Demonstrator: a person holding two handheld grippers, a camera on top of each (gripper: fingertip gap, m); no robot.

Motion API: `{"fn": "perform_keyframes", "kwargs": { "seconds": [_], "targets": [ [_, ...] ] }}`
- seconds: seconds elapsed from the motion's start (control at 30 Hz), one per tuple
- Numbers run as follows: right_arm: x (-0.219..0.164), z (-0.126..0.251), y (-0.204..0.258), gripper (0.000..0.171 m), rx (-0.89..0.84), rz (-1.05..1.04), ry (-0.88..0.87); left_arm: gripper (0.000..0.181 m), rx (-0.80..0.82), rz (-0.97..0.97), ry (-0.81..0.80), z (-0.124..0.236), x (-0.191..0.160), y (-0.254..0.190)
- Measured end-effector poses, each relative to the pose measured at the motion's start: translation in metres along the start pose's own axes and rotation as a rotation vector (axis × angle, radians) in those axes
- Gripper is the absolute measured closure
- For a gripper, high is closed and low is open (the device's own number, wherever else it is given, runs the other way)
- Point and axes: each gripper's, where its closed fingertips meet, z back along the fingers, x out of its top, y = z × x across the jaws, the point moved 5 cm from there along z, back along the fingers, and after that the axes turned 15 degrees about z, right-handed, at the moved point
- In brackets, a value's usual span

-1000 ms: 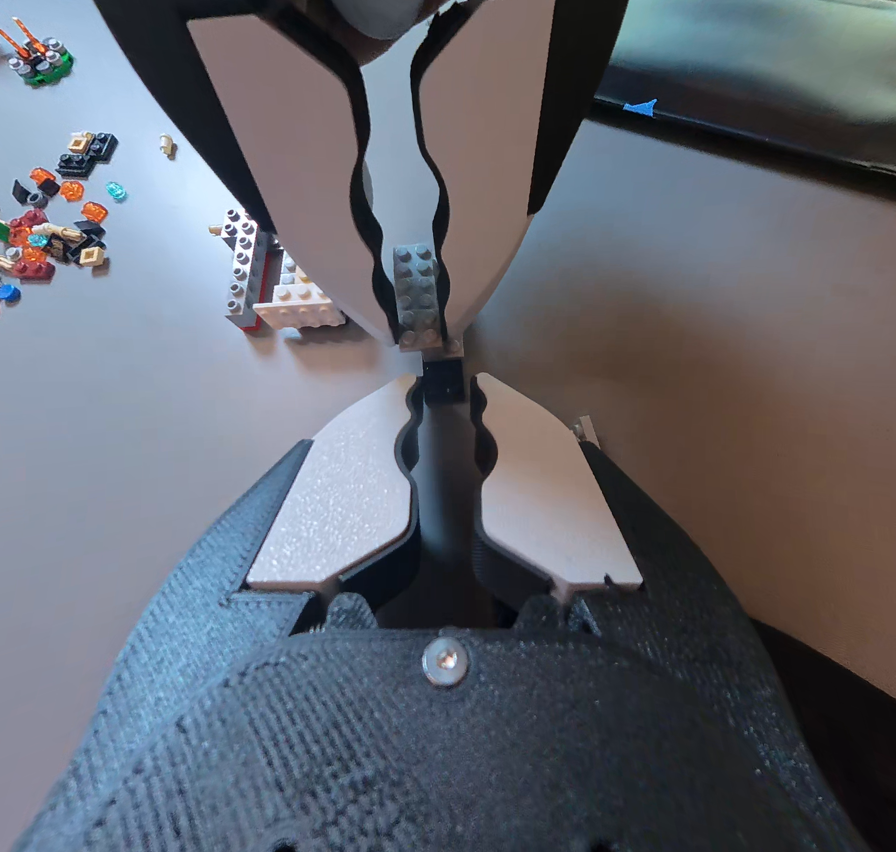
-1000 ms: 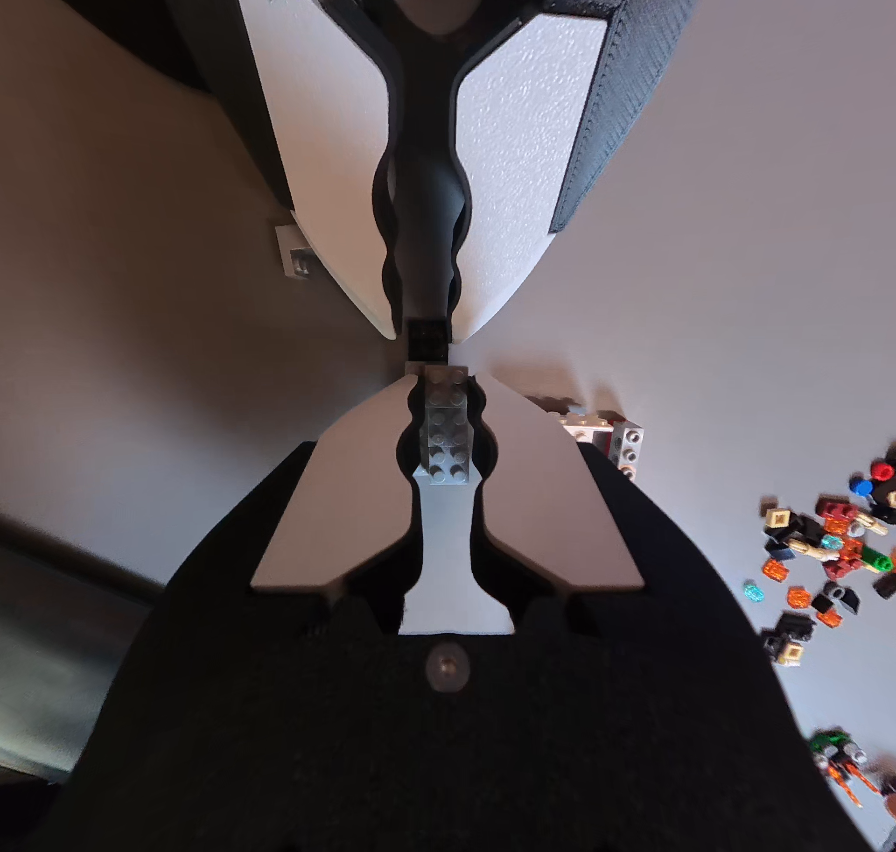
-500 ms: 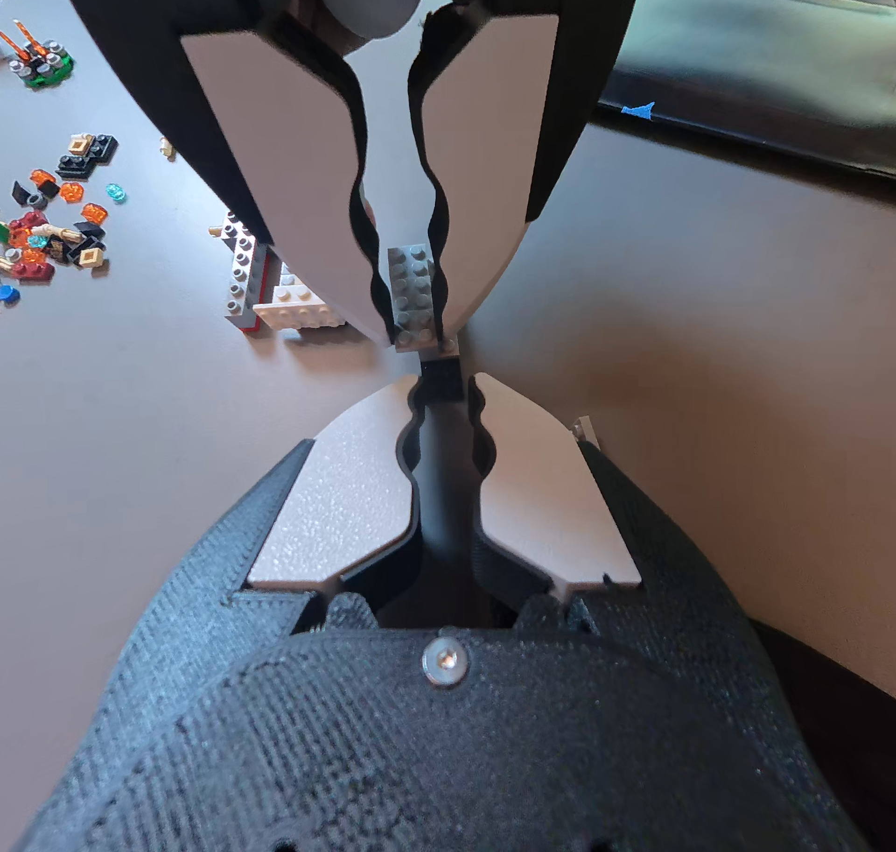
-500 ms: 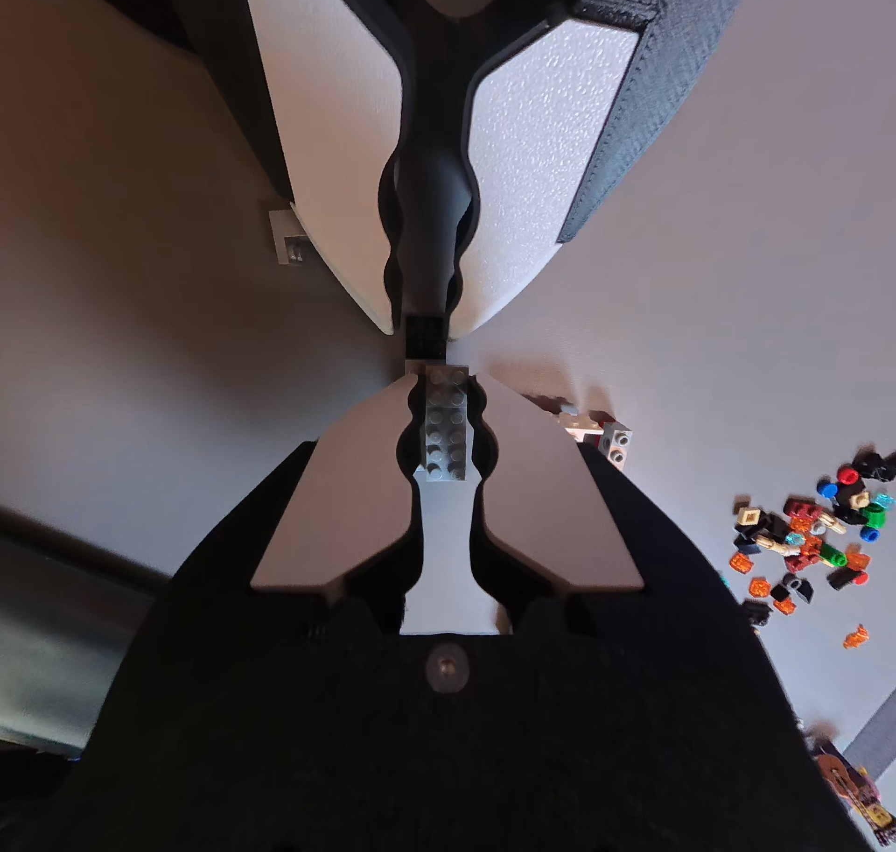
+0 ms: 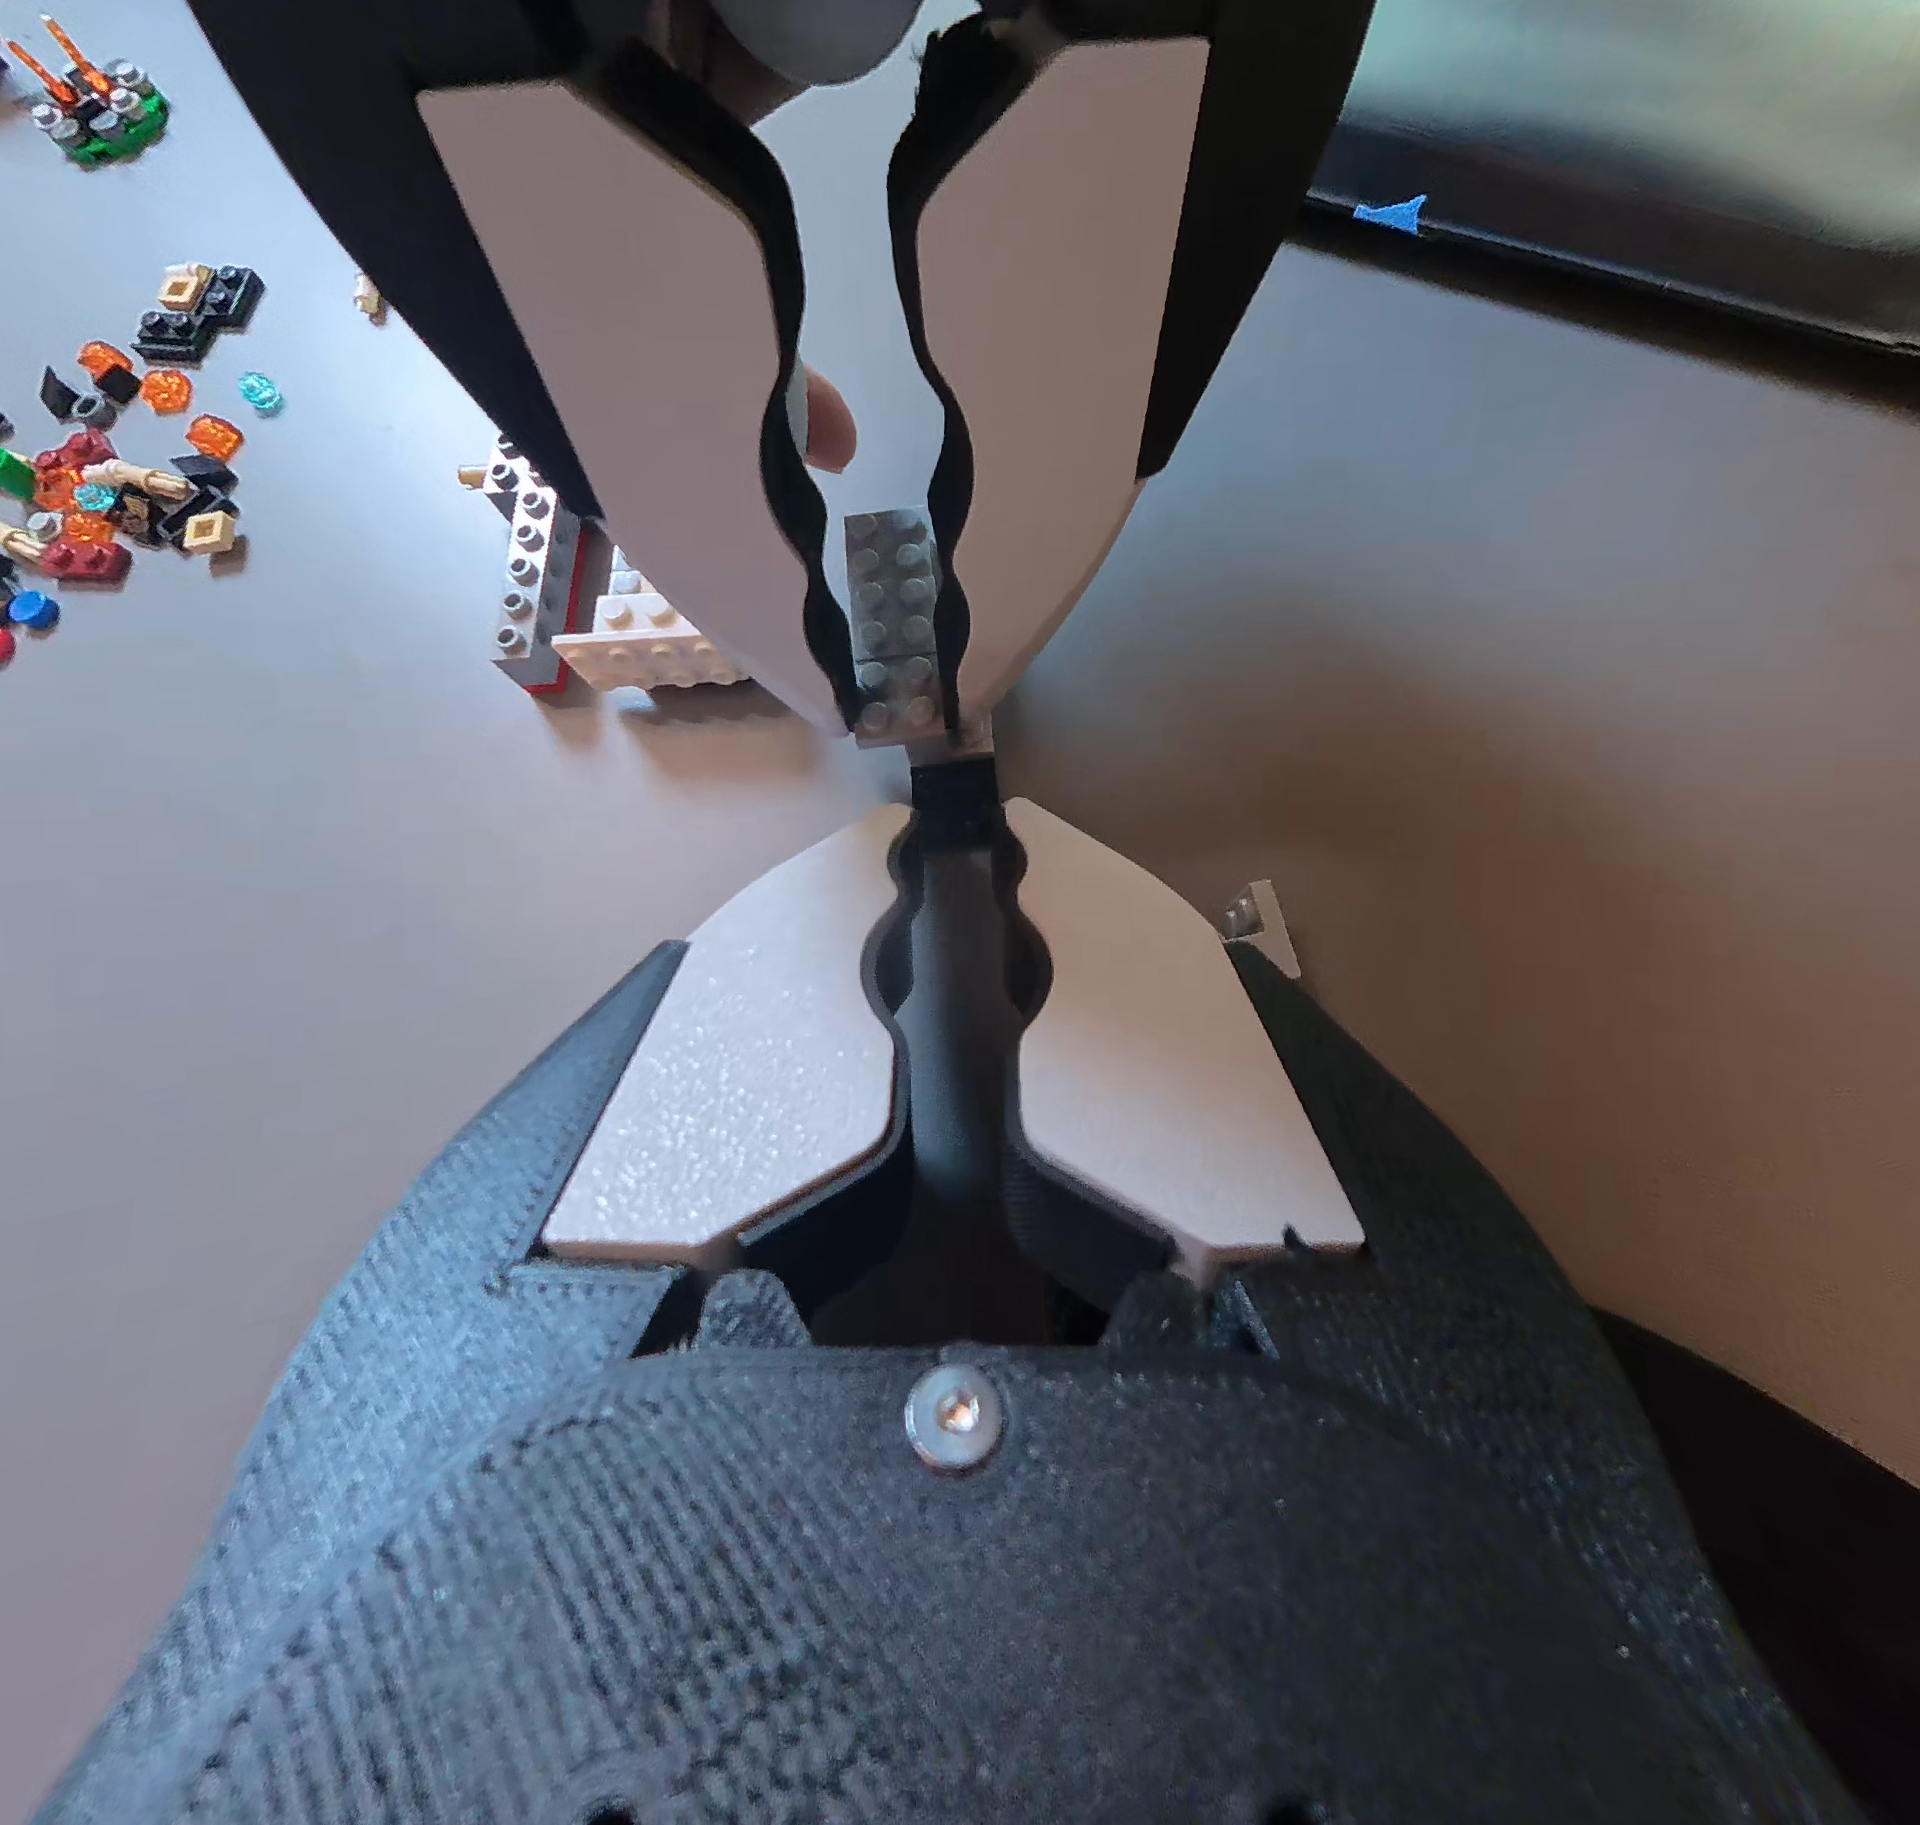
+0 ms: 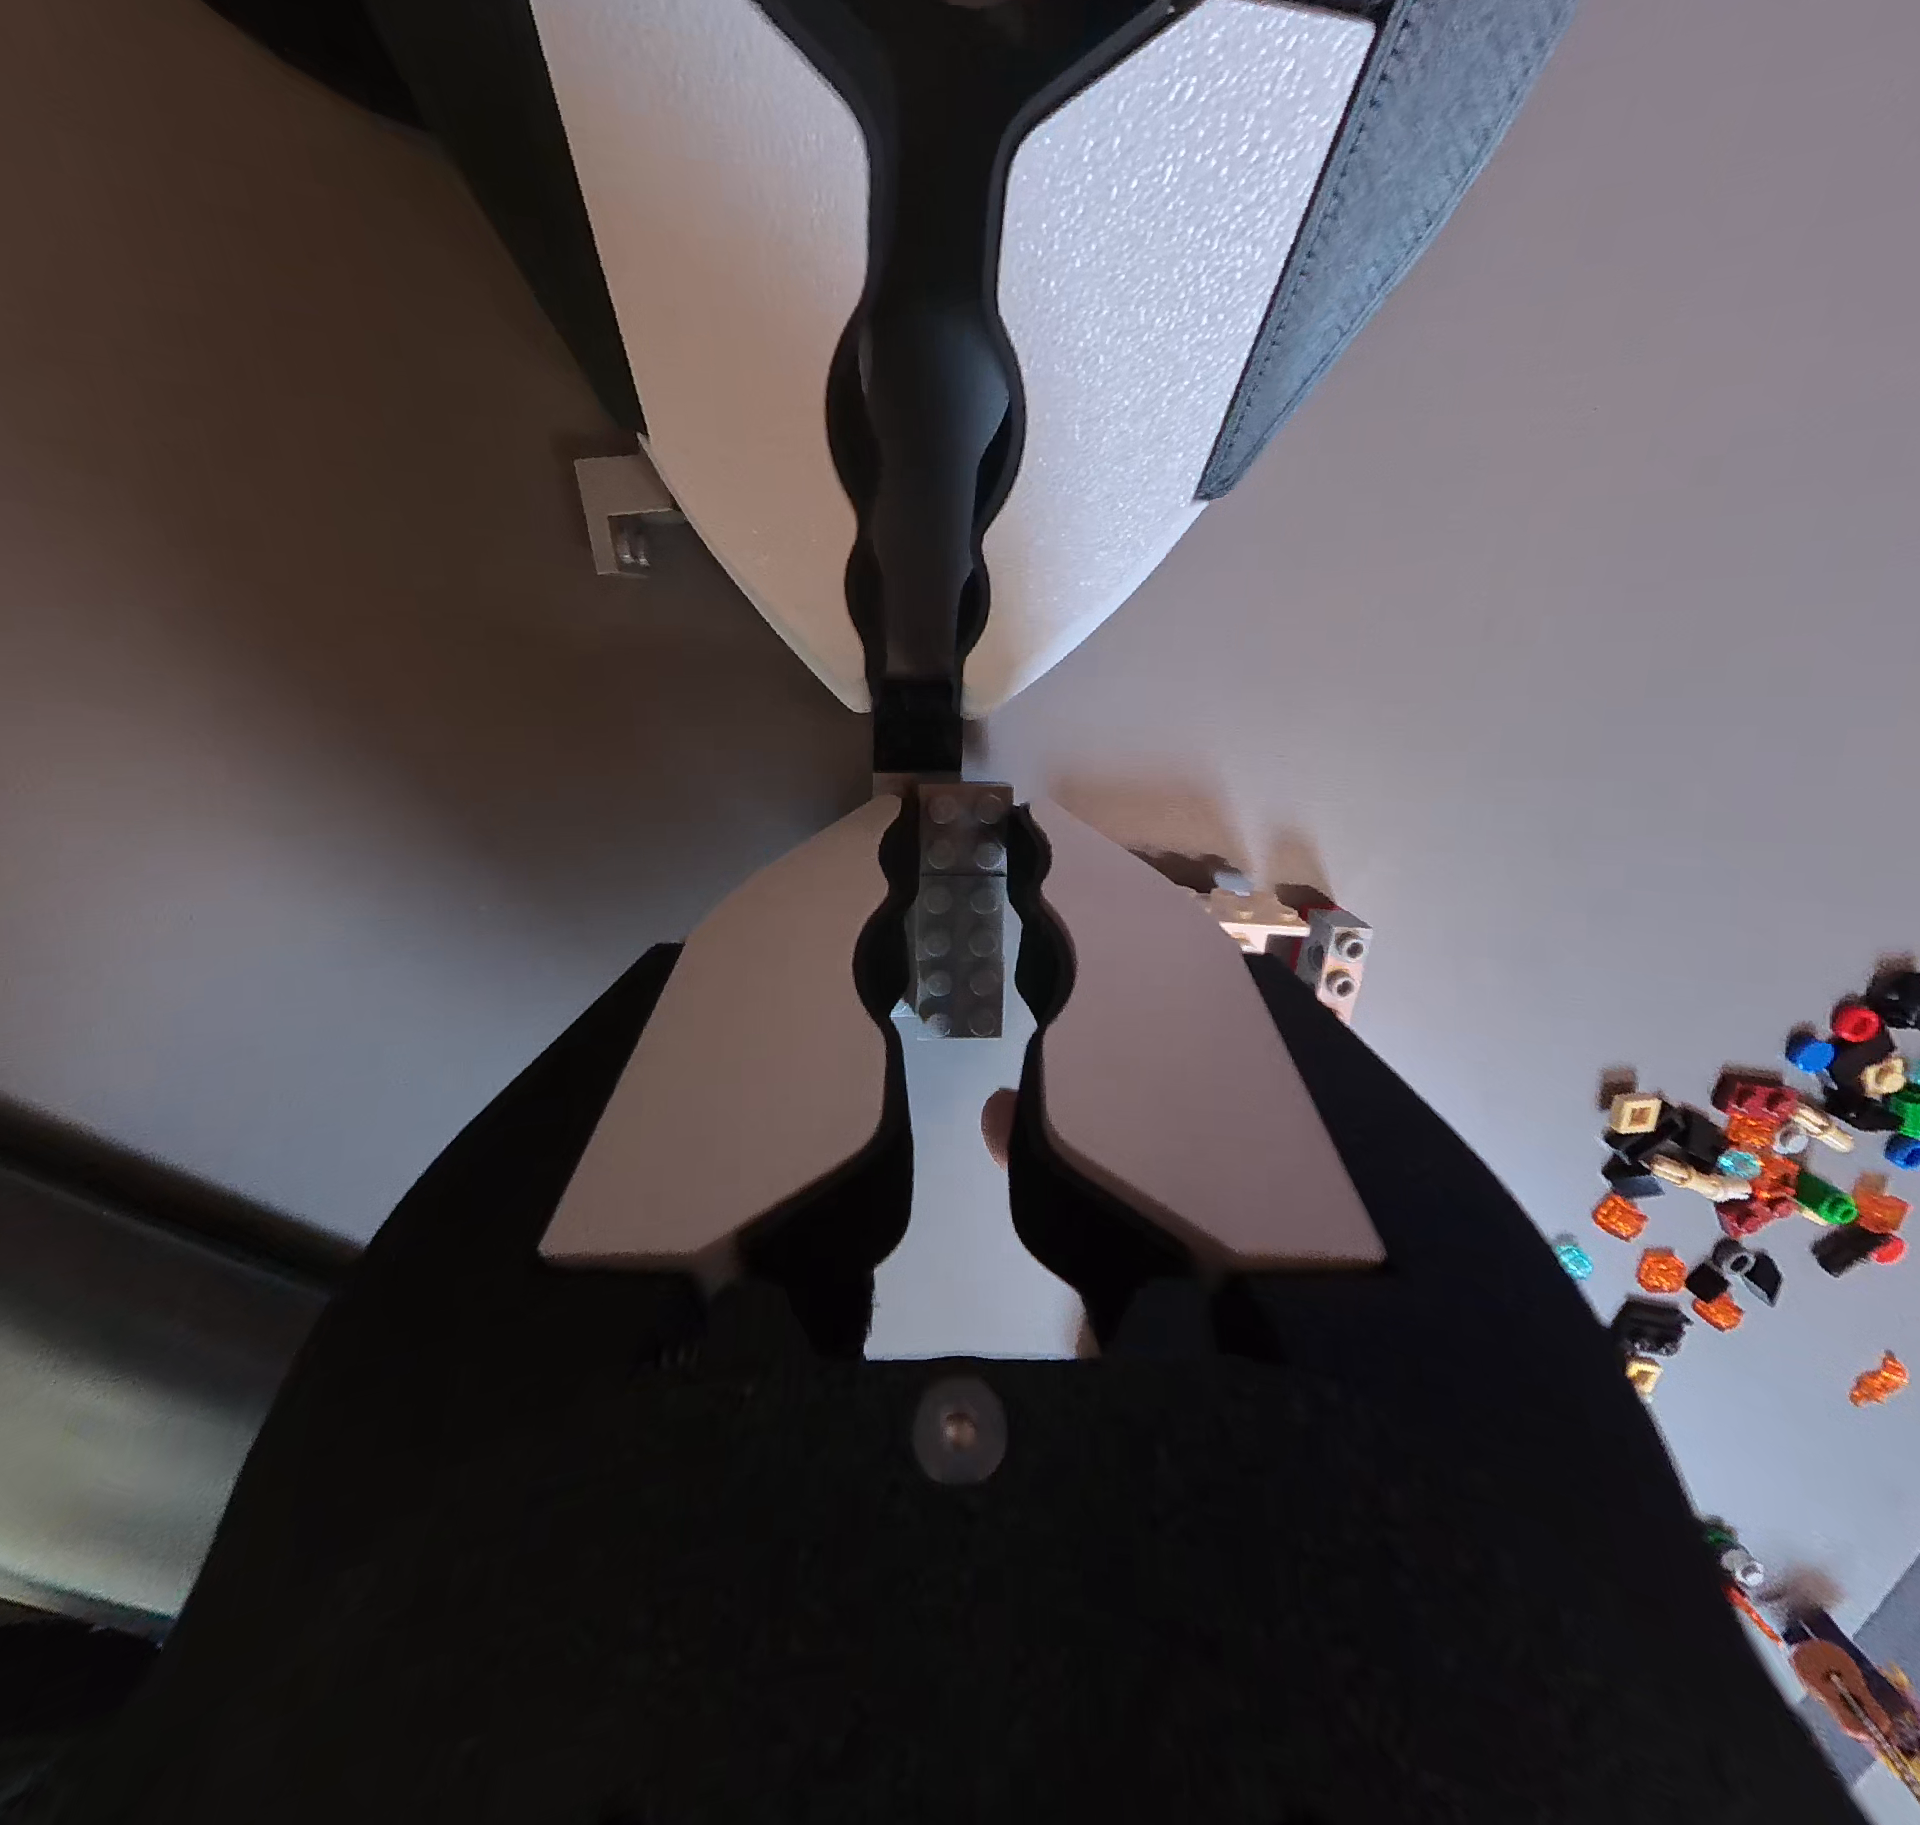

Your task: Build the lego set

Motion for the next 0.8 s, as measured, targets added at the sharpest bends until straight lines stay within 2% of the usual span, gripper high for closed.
{"fn": "perform_keyframes", "kwargs": {
  "seconds": [0.37,0.5,0.7,0.8],
  "targets": [
    [0.001,0.002,0.005,0.155,-0.125,-0.009,-0.016,0.168,0.011,-0.016,0.006,-0.001,0.000,-0.001],
    [0.000,0.007,0.001,0.143,-0.165,0.005,-0.042,0.168,0.010,-0.015,0.005,-0.001,0.000,-0.001],
    [-0.007,0.028,0.005,0.140,-0.200,-0.060,-0.127,0.169,0.004,-0.019,0.004,-0.001,0.000,-0.002],
    [-0.017,0.027,0.019,0.140,-0.220,-0.107,-0.138,0.169,-0.005,-0.025,0.006,-0.001,0.000,-0.004]
  ]
}}
